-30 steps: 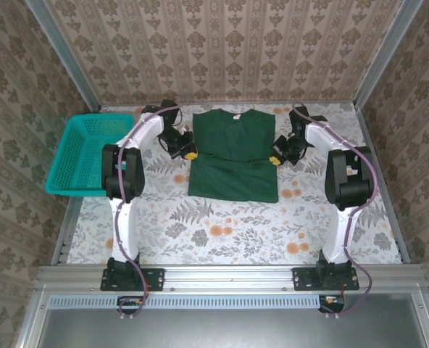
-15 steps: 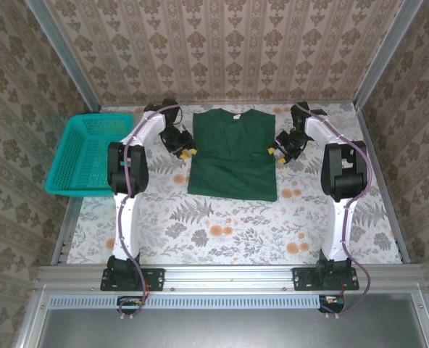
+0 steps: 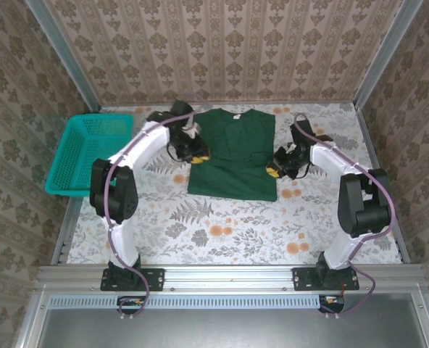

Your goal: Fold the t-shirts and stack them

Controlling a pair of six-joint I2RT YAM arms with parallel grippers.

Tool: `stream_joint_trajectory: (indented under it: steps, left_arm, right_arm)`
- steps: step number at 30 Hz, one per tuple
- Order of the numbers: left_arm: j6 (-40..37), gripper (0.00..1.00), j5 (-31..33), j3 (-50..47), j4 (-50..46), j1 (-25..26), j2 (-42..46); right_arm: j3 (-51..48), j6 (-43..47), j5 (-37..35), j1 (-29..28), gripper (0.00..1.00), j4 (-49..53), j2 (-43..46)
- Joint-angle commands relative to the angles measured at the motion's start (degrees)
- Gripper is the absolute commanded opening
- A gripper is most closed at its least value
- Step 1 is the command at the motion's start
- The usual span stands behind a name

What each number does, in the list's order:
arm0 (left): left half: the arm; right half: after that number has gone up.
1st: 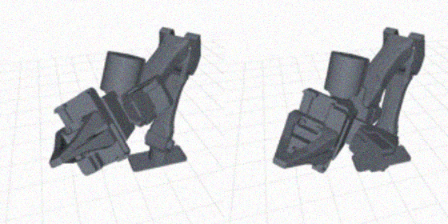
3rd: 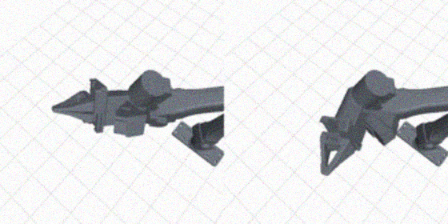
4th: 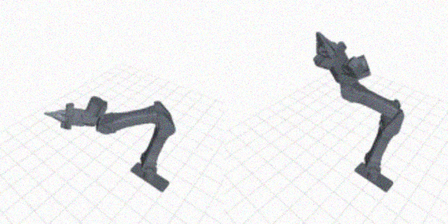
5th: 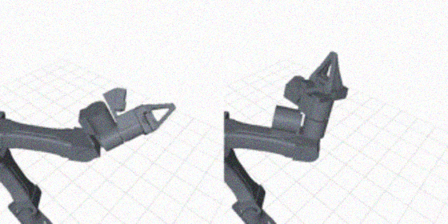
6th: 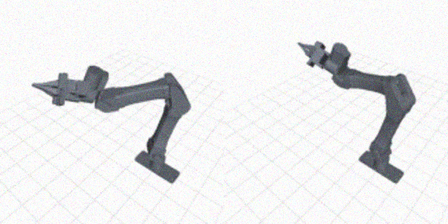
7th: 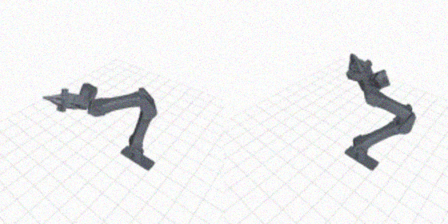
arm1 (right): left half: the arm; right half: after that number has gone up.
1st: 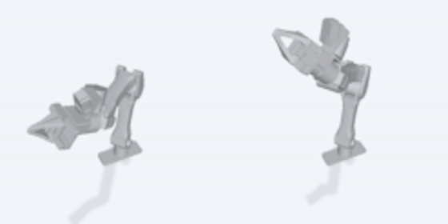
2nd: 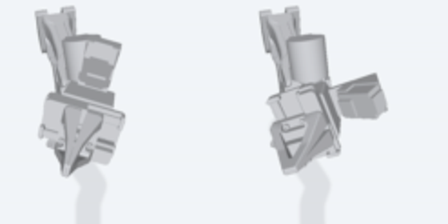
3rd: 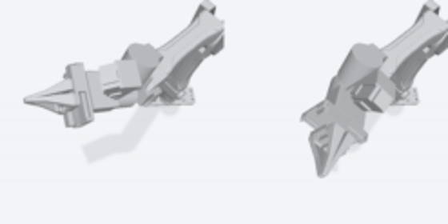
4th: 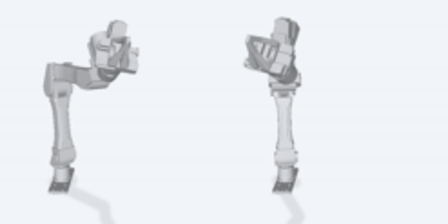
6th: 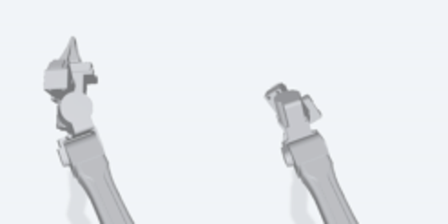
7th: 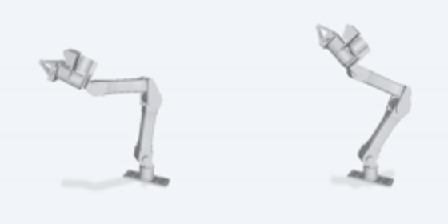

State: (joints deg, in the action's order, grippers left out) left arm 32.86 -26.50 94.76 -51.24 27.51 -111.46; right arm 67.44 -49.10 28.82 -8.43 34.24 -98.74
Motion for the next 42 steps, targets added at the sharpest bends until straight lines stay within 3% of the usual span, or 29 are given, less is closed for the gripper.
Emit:
stream_joint_trajectory:
  steps: [1, 7, 10, 17, 24, 31, 36, 42]
  left_arm:
    - [-1.98, 0.26, -3.06, -3.59, 2.22, 1.40, -2.15]
    - [-4.49, 0.25, 0.31, -8.82, 3.57, 1.84, -6.15]
    - [-6.20, 0.24, 5.76, -14.12, 2.09, 2.37, -5.77]
    - [-4.71, 0.25, 7.23, -29.91, 4.70, 2.29, 2.20]
    - [-3.26, 0.28, 7.34, -38.39, 2.62, 2.20, 11.42]
    - [-1.29, 0.47, 6.46, -34.73, 0.72, -0.58, 17.02]
    - [1.32, 0.49, 0.91, -26.50, 3.52, -3.94, 14.14]
    - [4.37, 0.49, -2.22, -18.54, 6.55, -4.03, 7.26]
  right_arm:
    - [-2.73, -1.73, 1.35, -2.04, 0.11, -5.47, -1.11]
    - [-8.83, -2.13, 0.02, -3.08, 0.10, -9.18, -4.93]
    - [-12.48, -0.86, -1.54, -3.33, 0.10, -9.10, -5.38]
    - [-22.66, 1.53, -3.86, -4.52, 0.10, -9.27, -1.34]
    - [-29.89, 0.60, -3.30, -8.48, 0.15, -6.53, 7.95]
    - [-22.13, 2.81, -5.96, -8.69, 0.35, 1.02, 12.21]
    - [-13.27, 4.57, -7.94, -8.53, 0.33, 3.55, 6.84]
    - [-5.66, 4.53, -9.98, -8.15, 0.20, 4.27, -0.33]
